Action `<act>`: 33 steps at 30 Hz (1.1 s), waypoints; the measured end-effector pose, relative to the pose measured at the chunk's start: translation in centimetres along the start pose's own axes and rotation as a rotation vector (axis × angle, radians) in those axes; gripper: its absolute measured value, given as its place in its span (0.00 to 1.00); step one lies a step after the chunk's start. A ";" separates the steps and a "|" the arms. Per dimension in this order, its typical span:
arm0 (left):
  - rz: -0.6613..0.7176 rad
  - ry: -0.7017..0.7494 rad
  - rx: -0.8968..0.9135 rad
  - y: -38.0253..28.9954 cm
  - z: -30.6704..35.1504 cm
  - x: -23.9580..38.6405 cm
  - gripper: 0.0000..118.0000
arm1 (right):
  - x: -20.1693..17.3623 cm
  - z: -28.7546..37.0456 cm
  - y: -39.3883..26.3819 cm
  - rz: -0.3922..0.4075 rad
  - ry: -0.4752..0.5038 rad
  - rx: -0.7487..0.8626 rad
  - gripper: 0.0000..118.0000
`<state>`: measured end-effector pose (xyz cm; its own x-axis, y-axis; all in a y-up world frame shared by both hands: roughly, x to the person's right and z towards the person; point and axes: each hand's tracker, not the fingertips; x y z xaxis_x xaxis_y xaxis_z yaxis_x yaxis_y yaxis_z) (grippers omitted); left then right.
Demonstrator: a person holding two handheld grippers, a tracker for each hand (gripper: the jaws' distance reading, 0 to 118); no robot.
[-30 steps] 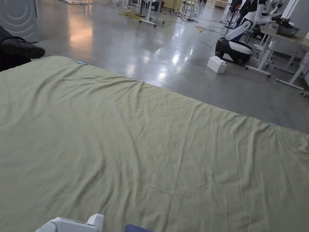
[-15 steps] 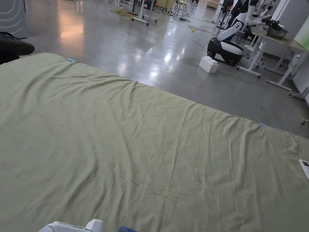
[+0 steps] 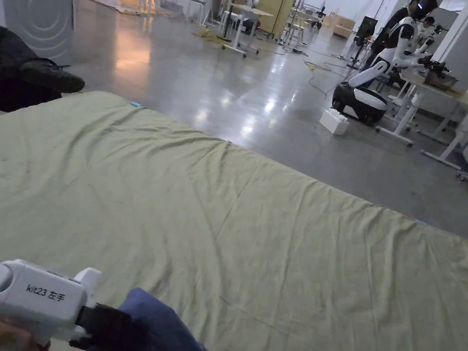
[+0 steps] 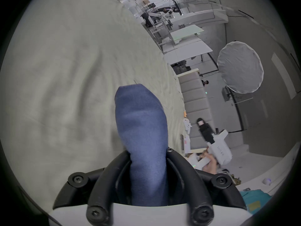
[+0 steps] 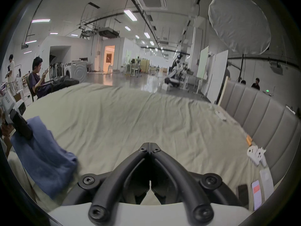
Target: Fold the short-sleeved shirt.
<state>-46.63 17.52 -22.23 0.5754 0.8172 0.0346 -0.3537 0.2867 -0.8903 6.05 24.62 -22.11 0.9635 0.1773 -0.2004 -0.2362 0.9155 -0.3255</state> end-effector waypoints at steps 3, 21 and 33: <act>-0.005 0.129 0.027 2.7 5.3 -2.1 0.18 | 0.7 -0.2 3.1 -0.012 -0.013 0.054 0.01; 0.119 0.780 0.030 9.5 22.5 -11.9 0.20 | 0.4 -1.3 3.8 -0.058 -0.012 0.056 0.01; -0.058 1.316 -0.071 7.5 16.2 -7.2 0.60 | 1.5 -1.1 1.9 -0.068 -0.010 0.021 0.01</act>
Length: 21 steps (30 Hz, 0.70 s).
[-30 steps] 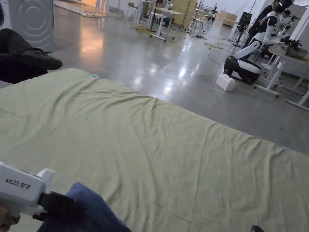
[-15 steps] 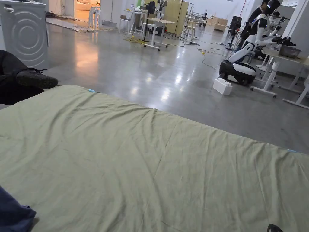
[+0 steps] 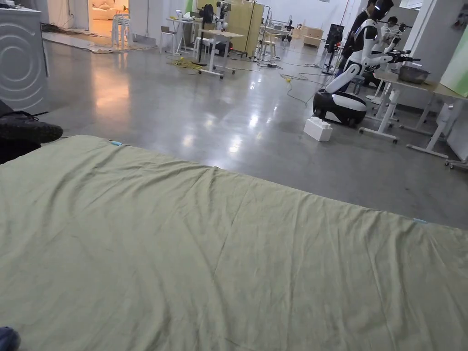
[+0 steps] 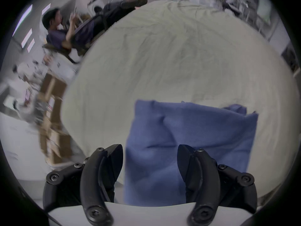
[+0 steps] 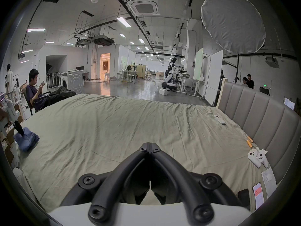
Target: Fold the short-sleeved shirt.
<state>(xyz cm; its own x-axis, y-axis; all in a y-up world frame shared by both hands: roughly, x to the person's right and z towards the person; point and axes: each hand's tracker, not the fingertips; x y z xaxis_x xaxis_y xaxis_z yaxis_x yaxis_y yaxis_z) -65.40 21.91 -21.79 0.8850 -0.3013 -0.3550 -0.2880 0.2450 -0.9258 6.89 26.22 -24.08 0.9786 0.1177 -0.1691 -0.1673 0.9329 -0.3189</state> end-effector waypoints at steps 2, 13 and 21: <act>-0.065 0.096 0.090 0.1 0.7 1.5 0.60 | 0.3 0.2 -0.2 -0.005 -0.001 0.002 0.01; -0.011 -0.153 0.700 -2.9 9.1 15.7 0.60 | 2.7 1.1 -1.2 -0.041 -0.042 0.031 0.01; -0.112 -0.321 0.971 -8.0 15.5 30.9 0.59 | 3.8 1.5 -1.6 -0.070 -0.098 0.057 0.01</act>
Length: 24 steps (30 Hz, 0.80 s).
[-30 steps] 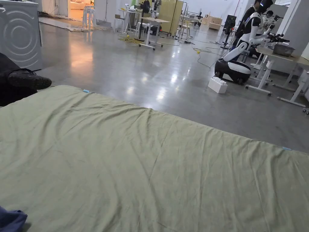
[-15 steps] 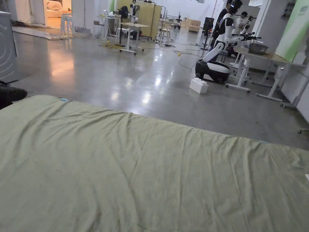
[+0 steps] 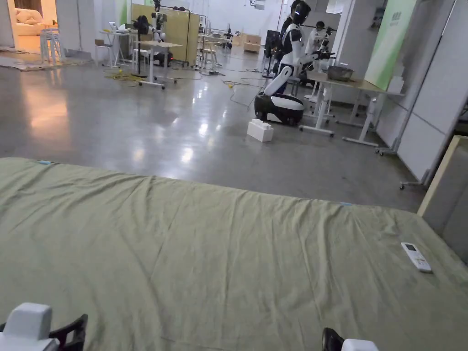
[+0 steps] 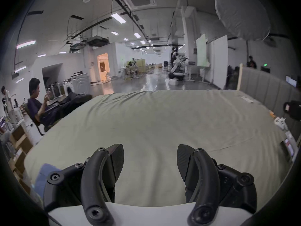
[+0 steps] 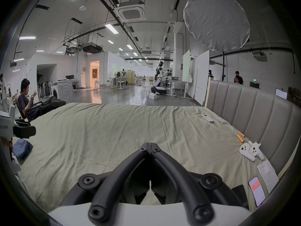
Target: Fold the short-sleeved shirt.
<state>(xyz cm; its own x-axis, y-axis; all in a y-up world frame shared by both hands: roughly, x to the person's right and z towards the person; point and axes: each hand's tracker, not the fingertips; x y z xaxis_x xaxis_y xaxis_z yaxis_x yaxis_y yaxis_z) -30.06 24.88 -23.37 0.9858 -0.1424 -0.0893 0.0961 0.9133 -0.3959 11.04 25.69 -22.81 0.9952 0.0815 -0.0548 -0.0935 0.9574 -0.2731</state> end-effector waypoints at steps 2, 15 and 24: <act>0.011 -0.024 0.035 -0.7 -0.3 2.2 0.54 | 0.0 0.1 0.1 0.006 -0.007 0.022 0.01; 0.061 0.062 0.260 2.5 3.4 9.2 0.05 | -1.1 0.0 0.2 -0.021 -0.015 0.098 0.01; 0.143 0.038 0.243 1.8 4.0 9.6 0.02 | -1.5 0.9 0.2 -0.023 -0.007 0.121 0.01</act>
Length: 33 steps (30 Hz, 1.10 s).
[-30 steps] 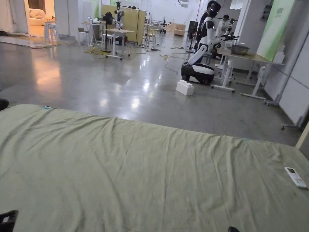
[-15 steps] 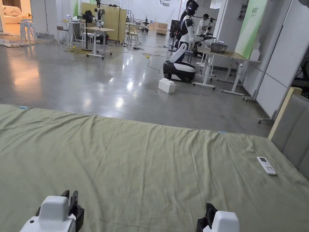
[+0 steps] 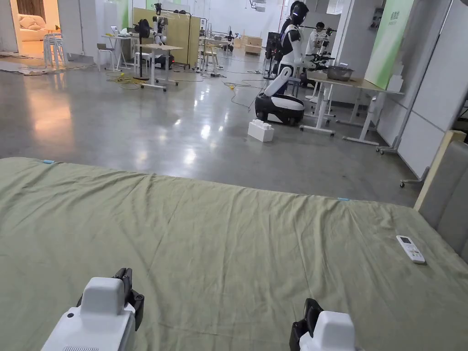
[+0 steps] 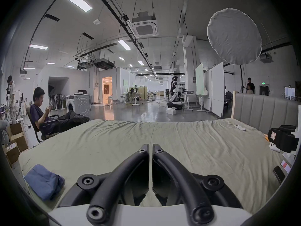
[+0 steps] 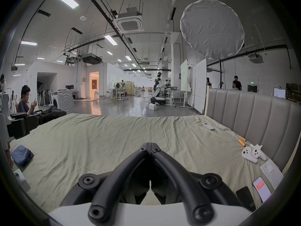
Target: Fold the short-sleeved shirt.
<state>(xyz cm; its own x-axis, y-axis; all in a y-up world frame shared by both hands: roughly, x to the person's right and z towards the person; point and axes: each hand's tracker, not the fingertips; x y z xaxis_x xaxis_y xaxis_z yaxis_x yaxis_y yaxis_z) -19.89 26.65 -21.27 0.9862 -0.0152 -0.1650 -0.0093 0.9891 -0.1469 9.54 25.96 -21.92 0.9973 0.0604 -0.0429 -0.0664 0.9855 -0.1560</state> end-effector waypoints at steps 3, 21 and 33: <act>0.018 -0.001 -0.002 0.0 0.2 -0.3 0.02 | 0.0 0.2 0.0 0.001 0.000 0.000 0.01; -0.021 -0.003 0.001 0.0 0.6 -0.7 0.02 | 0.0 0.9 0.0 0.005 0.004 -0.006 0.01; -0.041 0.002 0.007 -0.1 0.7 -1.6 0.61 | -0.5 0.2 -0.3 -0.014 -0.002 -0.020 0.73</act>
<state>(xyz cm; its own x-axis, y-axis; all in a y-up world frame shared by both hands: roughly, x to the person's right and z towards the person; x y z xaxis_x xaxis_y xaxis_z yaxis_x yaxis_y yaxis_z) -21.36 26.72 -20.36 0.9854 -0.0556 -0.1607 0.0318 0.9886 -0.1470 9.03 25.68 -21.62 0.9981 0.0470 -0.0387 -0.0531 0.9830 -0.1758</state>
